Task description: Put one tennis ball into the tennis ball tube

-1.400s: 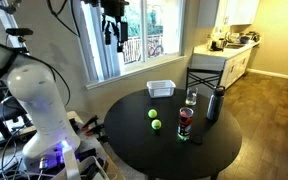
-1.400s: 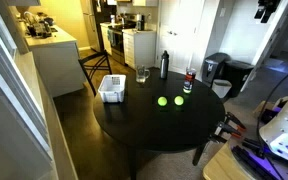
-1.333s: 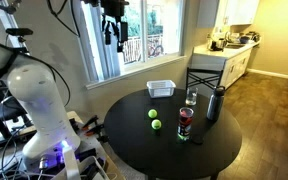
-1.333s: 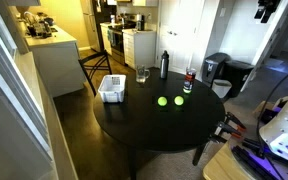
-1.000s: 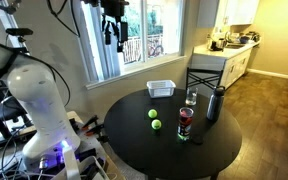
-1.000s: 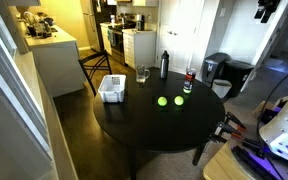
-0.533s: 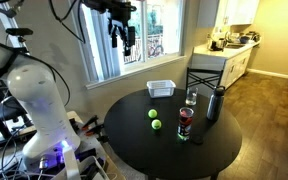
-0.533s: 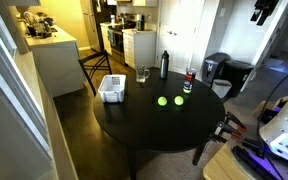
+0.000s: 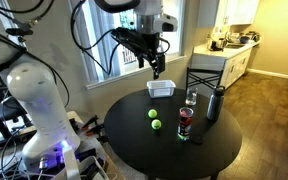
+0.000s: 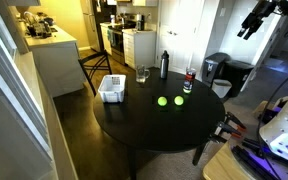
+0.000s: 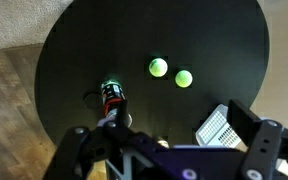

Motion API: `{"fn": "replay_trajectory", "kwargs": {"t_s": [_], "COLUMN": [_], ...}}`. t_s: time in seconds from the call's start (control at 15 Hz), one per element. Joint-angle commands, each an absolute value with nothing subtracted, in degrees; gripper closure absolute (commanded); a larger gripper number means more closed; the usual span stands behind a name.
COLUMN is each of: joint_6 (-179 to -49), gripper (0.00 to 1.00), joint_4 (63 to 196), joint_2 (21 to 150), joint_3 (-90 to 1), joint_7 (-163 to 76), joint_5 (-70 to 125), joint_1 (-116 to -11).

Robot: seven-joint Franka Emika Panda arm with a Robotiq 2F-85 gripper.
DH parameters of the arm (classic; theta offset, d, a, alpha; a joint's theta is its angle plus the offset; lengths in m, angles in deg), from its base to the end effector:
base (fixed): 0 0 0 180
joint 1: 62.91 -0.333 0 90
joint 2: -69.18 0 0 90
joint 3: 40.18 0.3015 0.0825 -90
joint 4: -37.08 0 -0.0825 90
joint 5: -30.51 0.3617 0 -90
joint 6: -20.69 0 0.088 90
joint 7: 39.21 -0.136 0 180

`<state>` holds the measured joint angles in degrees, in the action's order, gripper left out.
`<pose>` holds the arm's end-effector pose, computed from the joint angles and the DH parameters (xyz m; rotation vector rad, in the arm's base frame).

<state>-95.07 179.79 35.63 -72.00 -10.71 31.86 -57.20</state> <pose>0.3051 -0.2323 0.4328 -2.8731 0.1376 -0.2865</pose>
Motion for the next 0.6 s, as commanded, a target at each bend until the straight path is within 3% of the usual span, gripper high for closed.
{"fn": "replay_trajectory", "kwargs": {"t_s": [0.0, 0.53], "joint_6": [-102.99, -112.27], "gripper": [0.0, 0.0], "joint_4": [180.99, 178.7], "joint_2": [42.26, 59.48], "joint_3": [-72.96, -68.95], "joint_7": [-5.05, 0.24], "joint_5": [37.07, 54.75], "joint_1": [-58.04, -62.89]}}
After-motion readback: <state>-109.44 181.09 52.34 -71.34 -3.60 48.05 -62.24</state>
